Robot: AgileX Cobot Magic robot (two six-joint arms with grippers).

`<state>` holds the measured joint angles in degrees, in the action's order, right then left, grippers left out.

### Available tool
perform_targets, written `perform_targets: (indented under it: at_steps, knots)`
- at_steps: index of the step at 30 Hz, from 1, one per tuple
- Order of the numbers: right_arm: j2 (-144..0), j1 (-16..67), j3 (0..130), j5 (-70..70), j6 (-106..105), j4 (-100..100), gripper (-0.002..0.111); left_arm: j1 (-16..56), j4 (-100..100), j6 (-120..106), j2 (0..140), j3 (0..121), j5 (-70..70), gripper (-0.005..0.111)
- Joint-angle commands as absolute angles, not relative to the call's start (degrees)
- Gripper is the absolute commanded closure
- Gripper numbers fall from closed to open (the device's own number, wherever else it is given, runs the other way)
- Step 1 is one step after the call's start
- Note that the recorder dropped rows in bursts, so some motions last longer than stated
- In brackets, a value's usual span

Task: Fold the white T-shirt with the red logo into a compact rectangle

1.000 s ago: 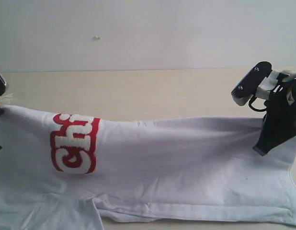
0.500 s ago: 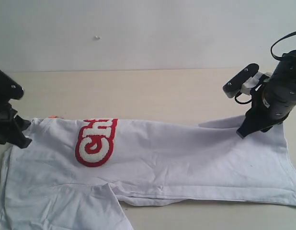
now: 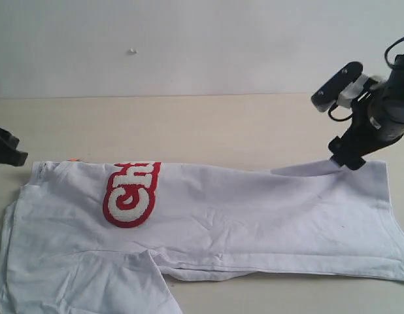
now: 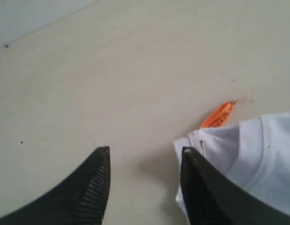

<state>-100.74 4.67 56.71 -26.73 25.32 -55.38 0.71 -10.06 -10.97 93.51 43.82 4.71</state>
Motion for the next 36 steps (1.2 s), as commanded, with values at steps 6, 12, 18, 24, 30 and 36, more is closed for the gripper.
perform_targets:
  at_steps: [6, 12, 18, 24, 30, 36]
  knots:
    - [-91.5, 4.5, 57.0, -28.2, 0.8, -20.0, 0.068, 0.7, -8.7, 13.3, 77.1, 43.6, -14.5, 0.072]
    - [-94.5, 4.5, 57.0, -31.1, -7.0, -11.1, 0.108, 4.3, -7.6, 13.6, 68.5, 40.7, -24.4, 0.106]
    - [-101.8, 3.3, 57.0, -29.0, -5.8, -13.0, 0.108, 8.5, -6.7, 10.6, 67.1, 35.1, -27.4, 0.107]
    - [-109.0, 0.1, 57.0, -22.3, 8.4, -27.4, 0.108, 8.8, -6.4, 10.6, 67.4, 30.6, -20.2, 0.107]
    - [-114.1, -1.1, 57.1, -15.0, 17.4, -36.7, 0.108, 8.8, -5.9, 10.6, 69.1, 29.3, -17.1, 0.107]
    - [-114.2, -1.1, 57.1, -8.0, 18.4, -37.0, 0.108, 8.8, 1.2, 6.6, 71.8, 29.3, -23.1, 0.107]
